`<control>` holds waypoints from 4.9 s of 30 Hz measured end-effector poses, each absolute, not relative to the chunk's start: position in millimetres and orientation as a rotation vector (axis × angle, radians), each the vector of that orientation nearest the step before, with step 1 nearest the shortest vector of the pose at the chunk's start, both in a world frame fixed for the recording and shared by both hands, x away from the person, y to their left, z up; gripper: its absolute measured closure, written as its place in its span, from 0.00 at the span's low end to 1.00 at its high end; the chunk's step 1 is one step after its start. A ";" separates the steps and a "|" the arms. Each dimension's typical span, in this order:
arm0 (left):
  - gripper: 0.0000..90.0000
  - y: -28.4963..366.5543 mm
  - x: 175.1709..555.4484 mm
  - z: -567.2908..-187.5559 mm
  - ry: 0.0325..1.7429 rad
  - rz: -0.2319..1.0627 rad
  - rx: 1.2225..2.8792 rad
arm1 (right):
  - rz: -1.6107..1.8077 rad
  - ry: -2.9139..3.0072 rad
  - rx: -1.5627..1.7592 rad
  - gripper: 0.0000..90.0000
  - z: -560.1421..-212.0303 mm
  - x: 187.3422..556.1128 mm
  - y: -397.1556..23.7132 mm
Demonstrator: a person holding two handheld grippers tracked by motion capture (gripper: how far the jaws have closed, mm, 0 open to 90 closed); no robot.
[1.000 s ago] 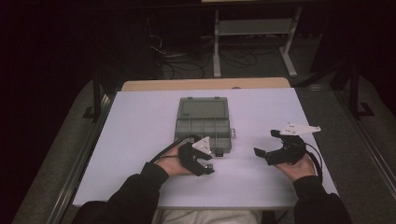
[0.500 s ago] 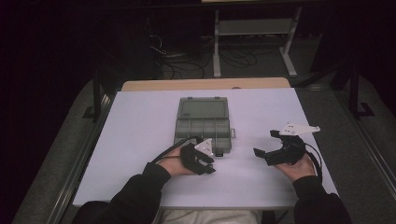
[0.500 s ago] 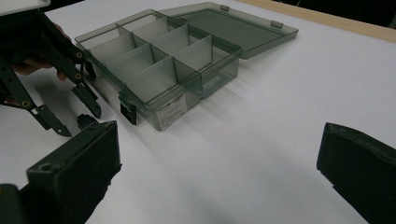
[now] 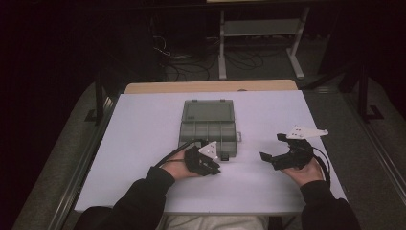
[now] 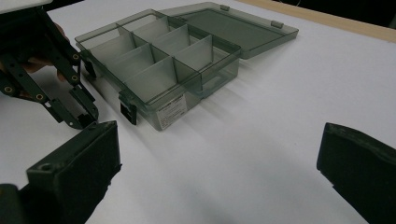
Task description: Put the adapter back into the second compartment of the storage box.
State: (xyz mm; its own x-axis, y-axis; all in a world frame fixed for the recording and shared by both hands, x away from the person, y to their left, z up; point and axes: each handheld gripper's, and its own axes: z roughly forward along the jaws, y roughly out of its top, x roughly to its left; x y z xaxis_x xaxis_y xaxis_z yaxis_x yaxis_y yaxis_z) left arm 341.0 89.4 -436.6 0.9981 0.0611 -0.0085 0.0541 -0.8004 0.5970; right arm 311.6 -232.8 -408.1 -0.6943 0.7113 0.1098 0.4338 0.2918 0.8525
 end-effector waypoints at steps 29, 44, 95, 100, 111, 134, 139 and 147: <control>0.84 97.9 349.4 -404.6 0.074 0.054 2.479 | 1.360 2.274 1.043 0.00 -407.7 311.1 -232.8; 0.84 104.9 358.1 -390.2 0.087 0.086 2.456 | 1.362 2.275 1.042 0.00 -407.8 311.3 -232.9; 0.85 161.0 410.1 -354.9 0.350 0.163 2.289 | 1.369 2.278 1.039 0.00 -407.9 311.4 -232.9; 0.85 165.9 416.0 -357.0 0.394 0.169 2.269 | 1.369 2.278 1.039 0.00 -407.9 311.4 -233.0; 0.85 171.6 427.6 -361.0 0.468 0.185 2.212 | 1.369 2.281 1.039 0.00 -408.1 311.5 -232.9; 0.85 163.5 448.3 -384.0 0.542 0.176 2.184 | 1.371 2.284 1.034 0.00 -408.2 311.4 -232.7; 0.85 160.2 449.9 -388.1 0.545 0.172 2.190 | 1.372 2.285 1.033 0.00 -408.2 311.3 -232.8; 0.85 151.9 453.8 -398.0 0.549 0.157 2.205 | 1.371 2.288 1.030 0.00 -408.3 310.8 -231.9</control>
State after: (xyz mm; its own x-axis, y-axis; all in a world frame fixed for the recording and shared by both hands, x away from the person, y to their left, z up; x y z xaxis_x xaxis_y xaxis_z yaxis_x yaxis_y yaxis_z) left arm 453.8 151.9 -398.0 0.8963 0.4374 -0.0731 0.3325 -0.5538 0.7634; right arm 310.8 -231.9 -408.3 -0.7059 0.6988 0.1158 0.4319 0.2951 0.8523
